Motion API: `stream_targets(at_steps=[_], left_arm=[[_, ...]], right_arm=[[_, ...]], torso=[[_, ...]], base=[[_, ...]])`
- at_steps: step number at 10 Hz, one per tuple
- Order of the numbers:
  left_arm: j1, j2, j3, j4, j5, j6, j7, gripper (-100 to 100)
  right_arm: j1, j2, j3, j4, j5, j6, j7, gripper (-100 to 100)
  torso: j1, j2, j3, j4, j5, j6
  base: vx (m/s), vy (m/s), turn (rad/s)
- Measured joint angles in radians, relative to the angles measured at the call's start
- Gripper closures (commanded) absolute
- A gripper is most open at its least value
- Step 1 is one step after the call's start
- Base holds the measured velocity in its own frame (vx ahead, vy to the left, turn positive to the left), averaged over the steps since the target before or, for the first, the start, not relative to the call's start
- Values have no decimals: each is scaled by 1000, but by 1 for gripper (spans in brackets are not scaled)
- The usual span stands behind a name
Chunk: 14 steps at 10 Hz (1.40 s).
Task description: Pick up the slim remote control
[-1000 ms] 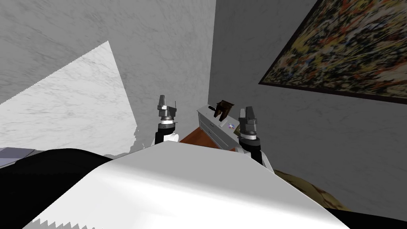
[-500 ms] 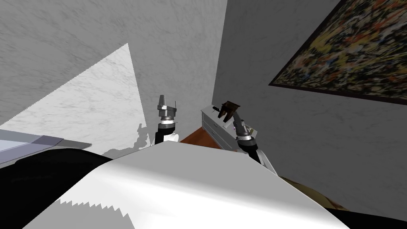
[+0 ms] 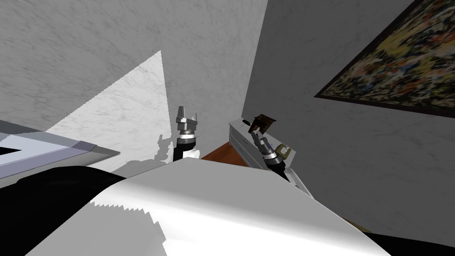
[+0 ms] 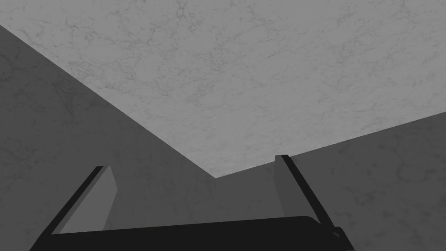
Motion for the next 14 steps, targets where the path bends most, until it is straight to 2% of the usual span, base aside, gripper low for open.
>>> stream_targets(at_steps=[1,7,11,13,14], left_arm=[[0,0,0,0,0,0,0,0],[0,0,0,0,0,0,0,0],[0,0,0,0,0,0,0,0],[0,0,0,0,0,0,0,0],[0,0,0,0,0,0,0,0]], right_arm=[[-3,-25,6,29,28,-3,13,-100],[1,-162,29,128,159,6,72,-100],[16,-237,43,226,249,-18,131,-100],[10,-282,52,273,294,-17,150,-100],[13,-309,52,280,309,-13,154,-100]], torso=[[0,0,0,0,0,-1],[0,0,0,0,0,0],[-1,0,0,0,0,0],[-1,0,0,0,0,0],[-2,0,0,0,0,0]], base=[[0,34,91],[5,38,149],[10,27,160],[12,23,169],[18,32,229]])
